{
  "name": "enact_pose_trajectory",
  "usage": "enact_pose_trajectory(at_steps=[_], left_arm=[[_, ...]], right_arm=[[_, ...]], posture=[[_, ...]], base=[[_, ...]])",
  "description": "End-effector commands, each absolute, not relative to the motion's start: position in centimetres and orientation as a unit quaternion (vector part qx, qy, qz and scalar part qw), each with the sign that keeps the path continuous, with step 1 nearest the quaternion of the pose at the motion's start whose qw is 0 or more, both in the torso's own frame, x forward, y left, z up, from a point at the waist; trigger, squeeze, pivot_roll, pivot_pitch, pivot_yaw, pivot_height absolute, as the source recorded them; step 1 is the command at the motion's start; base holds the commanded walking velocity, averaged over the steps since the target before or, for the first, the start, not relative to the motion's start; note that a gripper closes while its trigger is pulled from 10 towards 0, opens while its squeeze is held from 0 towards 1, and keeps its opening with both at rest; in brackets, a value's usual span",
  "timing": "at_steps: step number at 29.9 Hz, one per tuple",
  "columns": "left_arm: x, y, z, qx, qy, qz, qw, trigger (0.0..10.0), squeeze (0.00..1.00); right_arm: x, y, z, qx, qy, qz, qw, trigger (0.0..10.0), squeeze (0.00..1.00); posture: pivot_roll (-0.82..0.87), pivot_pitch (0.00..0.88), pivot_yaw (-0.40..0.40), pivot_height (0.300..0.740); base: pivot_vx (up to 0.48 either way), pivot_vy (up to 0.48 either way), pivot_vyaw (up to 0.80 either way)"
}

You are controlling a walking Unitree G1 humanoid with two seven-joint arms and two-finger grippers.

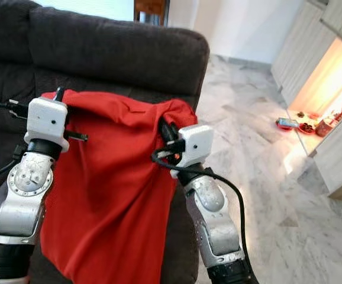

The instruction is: Move the pillow to the sofa from floor

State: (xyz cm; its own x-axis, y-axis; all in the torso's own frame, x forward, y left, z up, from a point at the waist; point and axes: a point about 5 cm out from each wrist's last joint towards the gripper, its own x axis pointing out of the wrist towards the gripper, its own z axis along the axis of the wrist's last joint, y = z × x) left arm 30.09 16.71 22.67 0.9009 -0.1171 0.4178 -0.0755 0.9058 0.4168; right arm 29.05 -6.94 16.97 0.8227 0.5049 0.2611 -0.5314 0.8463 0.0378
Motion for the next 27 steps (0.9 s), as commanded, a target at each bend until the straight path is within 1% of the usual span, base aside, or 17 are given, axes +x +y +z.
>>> enact_pose_trajectory(at_steps=[1, 3, 6, 11, 14, 18, 21, 23, 26, 27], left_arm=[[30.2, 16.7, 22.0, 0.226, -0.206, -0.027, 0.952, 10.0, 0.0], [30.4, 17.6, 21.3, 0.235, -0.179, -0.014, 0.955, 10.0, 0.0], [30.5, 18.0, 21.5, 0.232, -0.174, -0.007, 0.957, 10.0, 0.0], [30.7, 17.7, 24.1, 0.196, -0.21, -0.009, 0.958, 10.0, 0.0], [30.7, 17.7, 24.9, 0.199, -0.223, -0.008, 0.954, 10.0, 0.0], [30.8, 18.4, 25.2, 0.203, -0.224, 0.002, 0.953, 10.0, 0.0], [30.7, 19.1, 24.9, 0.208, -0.215, 0.01, 0.954, 10.0, 0.0], [30.7, 19.3, 24.8, 0.211, -0.211, 0.012, 0.954, 10.0, 0.0], [30.7, 19.4, 24.8, 0.212, -0.21, 0.013, 0.954, 10.0, 0.0], [30.7, 19.4, 24.8, 0.212, -0.21, 0.014, 0.954, 10.0, 0.0]], right_arm=[[28.8, -6.0, 16.5, 0.035, -0.109, 0.304, 0.946, 10.0, 0.0], [28.6, -5.5, 16.3, 0.03, -0.106, 0.319, 0.941, 10.0, 0.0], [28.6, -5.4, 16.4, 0.033, -0.108, 0.324, 0.939, 10.0, 0.0], [28.8, -5.3, 16.7, 0.033, -0.117, 0.317, 0.94, 10.0, 0.0], [29.1, -5.5, 17.1, 0.035, -0.129, 0.305, 0.943, 10.0, 0.0], [29.7, -5.9, 18.9, 0.047, -0.166, 0.278, 0.945, 10.0, 0.0], [29.8, -5.7, 20.5, 0.053, -0.196, 0.281, 0.938, 10.0, 0.0], [29.6, -4.9, 21.4, 0.06, -0.212, 0.309, 0.925, 10.0, 0.0], [29.2, -4.2, 21.8, 0.064, -0.22, 0.335, 0.914, 10.0, 0.0], [28.9, -3.5, 22.0, 0.062, -0.226, 0.352, 0.907, 10.0, 0.0]], posture=[[0.14, 0.0, -0.132, 0.74], [0.14, 0.0, -0.133, 0.74], [0.14, 0.0, -0.134, 0.74], [0.15, 0.0, -0.134, 0.74], [0.15, 0.0, -0.134, 0.74], [0.15, 0.0, -0.134, 0.74], [0.15, 0.0, -0.135, 0.74], [0.16, 0.0, -0.14, 0.74], [0.16, 0.0, -0.14, 0.74], [0.16, 0.0, -0.144, 0.74]], base=[[0.0, 0.0, 0.0], [0.0, 0.0, 0.0], [0.0, 0.0, 0.0], [0.0, 0.0, 0.0], [0.0, 0.0, 0.0], [0.0, 0.0, 0.0], [0.0, 0.0, 0.0], [0.0, 0.0, 0.0], [0.0, 0.0, 0.0], [0.0, 0.0, 0.0]])
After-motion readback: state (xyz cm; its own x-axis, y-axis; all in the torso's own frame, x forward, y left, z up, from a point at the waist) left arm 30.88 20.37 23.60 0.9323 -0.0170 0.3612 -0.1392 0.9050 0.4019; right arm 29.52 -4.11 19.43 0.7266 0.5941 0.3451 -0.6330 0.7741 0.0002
